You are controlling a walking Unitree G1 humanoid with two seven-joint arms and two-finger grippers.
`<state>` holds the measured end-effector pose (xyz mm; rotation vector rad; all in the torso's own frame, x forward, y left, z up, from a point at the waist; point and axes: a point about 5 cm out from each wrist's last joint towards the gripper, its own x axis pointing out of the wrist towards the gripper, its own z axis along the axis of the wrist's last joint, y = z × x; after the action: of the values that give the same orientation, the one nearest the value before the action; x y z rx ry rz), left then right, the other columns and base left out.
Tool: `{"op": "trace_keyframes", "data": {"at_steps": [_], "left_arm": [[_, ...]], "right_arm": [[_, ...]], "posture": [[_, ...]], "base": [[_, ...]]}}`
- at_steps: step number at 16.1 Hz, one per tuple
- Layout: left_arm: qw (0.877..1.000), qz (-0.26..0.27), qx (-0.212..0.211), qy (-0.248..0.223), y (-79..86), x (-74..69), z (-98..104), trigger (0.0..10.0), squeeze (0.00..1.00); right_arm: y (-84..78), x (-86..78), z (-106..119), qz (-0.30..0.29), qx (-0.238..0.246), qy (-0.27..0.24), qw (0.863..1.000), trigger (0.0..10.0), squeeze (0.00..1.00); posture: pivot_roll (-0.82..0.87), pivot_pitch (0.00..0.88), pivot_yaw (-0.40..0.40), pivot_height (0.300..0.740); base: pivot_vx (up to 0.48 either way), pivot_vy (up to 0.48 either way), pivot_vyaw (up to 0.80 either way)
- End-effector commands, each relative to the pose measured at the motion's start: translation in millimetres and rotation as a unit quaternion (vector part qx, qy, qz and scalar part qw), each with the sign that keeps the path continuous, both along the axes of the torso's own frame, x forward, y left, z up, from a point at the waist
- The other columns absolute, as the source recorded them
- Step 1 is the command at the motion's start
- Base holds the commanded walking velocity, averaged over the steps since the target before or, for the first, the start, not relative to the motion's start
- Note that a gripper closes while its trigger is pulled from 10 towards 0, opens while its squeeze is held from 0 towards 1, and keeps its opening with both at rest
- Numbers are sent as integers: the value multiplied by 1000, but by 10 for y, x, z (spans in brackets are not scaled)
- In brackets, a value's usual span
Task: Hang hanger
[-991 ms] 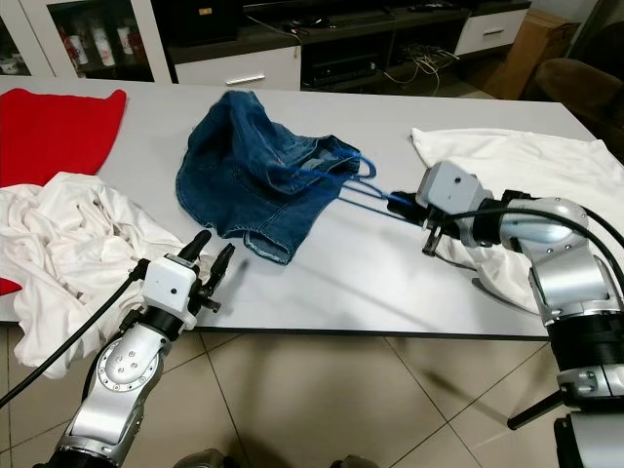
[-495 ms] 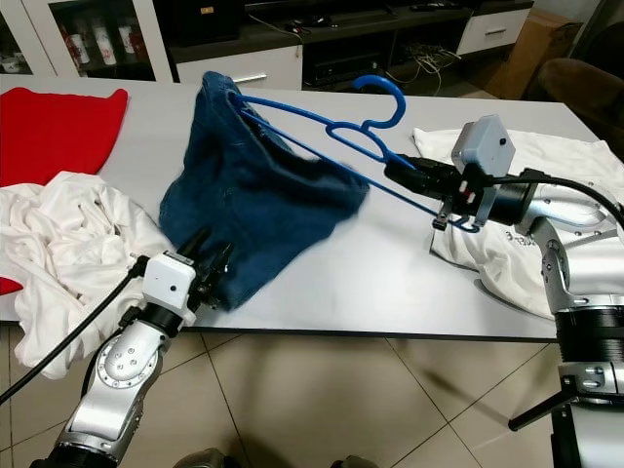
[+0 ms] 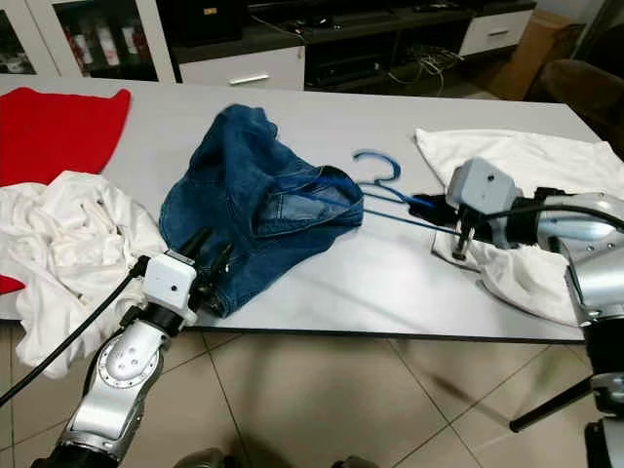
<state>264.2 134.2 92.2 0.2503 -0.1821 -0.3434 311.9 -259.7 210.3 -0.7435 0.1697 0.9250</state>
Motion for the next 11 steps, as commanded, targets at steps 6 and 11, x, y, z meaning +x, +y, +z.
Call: {"op": "trace_keyframes", "data": {"at_steps": [6,11], "left_arm": [[1000,-1,1,-4,-35,43,2,10000,0],[1000,-4,3,-5,-39,44,3,10000,0]], "right_arm": [[-263,-5,329,-29,36,-42,998,10000,0],[-219,58,415,-31,144,-69,987,10000,0]], "posture": [[-24,0,10,740],[-25,0,17,740]], "base": [[0,0,0],[0,0,0]]}}
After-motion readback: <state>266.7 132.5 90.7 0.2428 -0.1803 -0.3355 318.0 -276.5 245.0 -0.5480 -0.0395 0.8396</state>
